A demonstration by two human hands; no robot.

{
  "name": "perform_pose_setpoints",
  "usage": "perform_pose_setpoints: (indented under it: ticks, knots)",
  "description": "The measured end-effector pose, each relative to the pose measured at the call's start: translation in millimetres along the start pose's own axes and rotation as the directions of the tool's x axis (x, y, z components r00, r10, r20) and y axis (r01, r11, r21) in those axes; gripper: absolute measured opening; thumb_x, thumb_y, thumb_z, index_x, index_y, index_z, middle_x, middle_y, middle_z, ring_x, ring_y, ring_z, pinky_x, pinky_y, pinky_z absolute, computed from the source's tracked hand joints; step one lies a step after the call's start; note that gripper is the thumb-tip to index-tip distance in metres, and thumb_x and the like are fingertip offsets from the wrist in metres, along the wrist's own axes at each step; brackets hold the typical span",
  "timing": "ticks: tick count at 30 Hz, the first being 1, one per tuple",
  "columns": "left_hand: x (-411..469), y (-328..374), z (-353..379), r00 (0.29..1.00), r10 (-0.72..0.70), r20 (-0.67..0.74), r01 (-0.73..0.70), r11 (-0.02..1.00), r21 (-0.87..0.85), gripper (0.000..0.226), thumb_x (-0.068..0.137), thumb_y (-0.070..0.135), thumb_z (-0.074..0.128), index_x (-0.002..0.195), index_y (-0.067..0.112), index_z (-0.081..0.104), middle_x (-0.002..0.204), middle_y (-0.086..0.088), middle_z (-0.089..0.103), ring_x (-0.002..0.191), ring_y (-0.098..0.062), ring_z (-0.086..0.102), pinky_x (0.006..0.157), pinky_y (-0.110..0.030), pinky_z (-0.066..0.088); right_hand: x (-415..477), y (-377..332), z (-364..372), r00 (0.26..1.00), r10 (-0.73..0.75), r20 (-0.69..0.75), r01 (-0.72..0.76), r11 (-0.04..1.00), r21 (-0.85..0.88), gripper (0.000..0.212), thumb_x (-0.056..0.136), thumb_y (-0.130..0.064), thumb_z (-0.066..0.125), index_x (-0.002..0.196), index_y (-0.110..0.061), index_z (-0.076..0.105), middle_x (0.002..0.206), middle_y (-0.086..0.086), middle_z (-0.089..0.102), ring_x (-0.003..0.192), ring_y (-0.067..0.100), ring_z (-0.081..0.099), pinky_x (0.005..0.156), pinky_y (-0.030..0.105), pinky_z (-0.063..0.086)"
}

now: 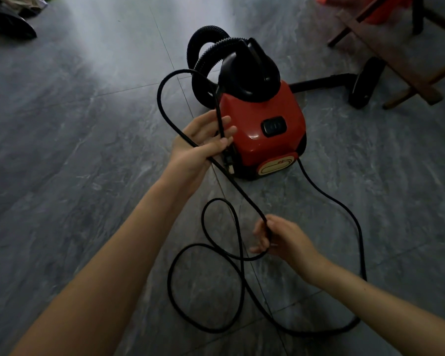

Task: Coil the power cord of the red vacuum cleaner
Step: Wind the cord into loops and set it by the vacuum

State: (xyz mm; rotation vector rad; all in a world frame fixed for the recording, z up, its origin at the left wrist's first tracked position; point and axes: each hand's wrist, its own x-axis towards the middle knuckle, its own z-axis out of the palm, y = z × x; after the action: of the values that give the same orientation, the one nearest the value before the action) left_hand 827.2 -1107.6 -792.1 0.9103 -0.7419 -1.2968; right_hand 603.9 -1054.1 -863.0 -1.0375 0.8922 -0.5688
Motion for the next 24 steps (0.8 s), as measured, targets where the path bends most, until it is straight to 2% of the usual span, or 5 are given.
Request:
perform_pose_setpoints:
  ticks: [3,6,10,16,24]
  knots:
    - [-3,0,-1,1.0,-0.017,-0.016,0.017,1.0,0.008,0.049,0.084,-0.023,0.055,0.119,0.01,0.059,0.118,-0.011,0.069,0.107,-0.026,0.069,0.087,-0.03,0.056,8,-13,-8,0.987,0.004,-0.158,0.004,0.999,0.053,0.017,0.097,-0.012,0.047,0.084,-0.004,0.055,0.058,-0.002,0.046,0.055,0.013,0.042,0.053,0.026,0.046]
    - [-3,2,-2,0.999,-0.041,-0.008,0.042,0.999,0.022,0.048,0.083,-0.022,0.057,0.117,0.011,0.059,0.118,-0.011,0.069,0.107,-0.026,0.069,0.086,-0.031,0.056,11,-36,-22,0.963,-0.118,-0.241,0.072,0.979,-0.193,0.015,0.096,-0.008,0.055,0.083,-0.01,0.064,0.059,-0.01,0.056,0.056,0.006,0.048,0.051,0.016,0.04]
    - [-4,4,-1,0.99,-0.128,0.06,0.12,0.985,0.121,0.053,0.081,-0.023,0.058,0.126,0.004,0.056,0.117,-0.014,0.07,0.106,-0.028,0.069,0.089,-0.035,0.057,13,-75,-32,0.93,-0.319,-0.185,0.184,0.836,-0.517,0.01,0.088,-0.008,0.068,0.085,-0.014,0.076,0.082,-0.002,0.074,0.08,0.006,0.068,0.074,0.018,0.054]
    - [-11,-7,16,0.962,-0.227,0.149,0.194,0.959,0.206,0.054,0.077,-0.026,0.06,0.121,0.005,0.06,0.112,-0.017,0.071,0.105,-0.031,0.07,0.091,-0.042,0.057,13,-109,-29,0.82,-0.571,0.031,0.393,0.524,-0.755,0.013,0.087,-0.004,0.069,0.095,-0.013,0.063,0.086,-0.003,0.06,0.081,0.005,0.056,0.075,0.013,0.041]
    - [-16,-14,31,0.904,-0.337,0.261,0.281,0.932,0.23,0.054,0.083,-0.023,0.056,0.133,-0.001,0.052,0.123,-0.019,0.067,0.112,-0.031,0.066,0.092,-0.04,0.056,14,-114,-23,0.77,-0.636,-0.049,0.424,0.568,-0.706,0.029,0.088,-0.01,0.069,0.095,-0.017,0.041,0.085,-0.004,0.063,0.079,0.008,0.061,0.072,0.018,0.044]
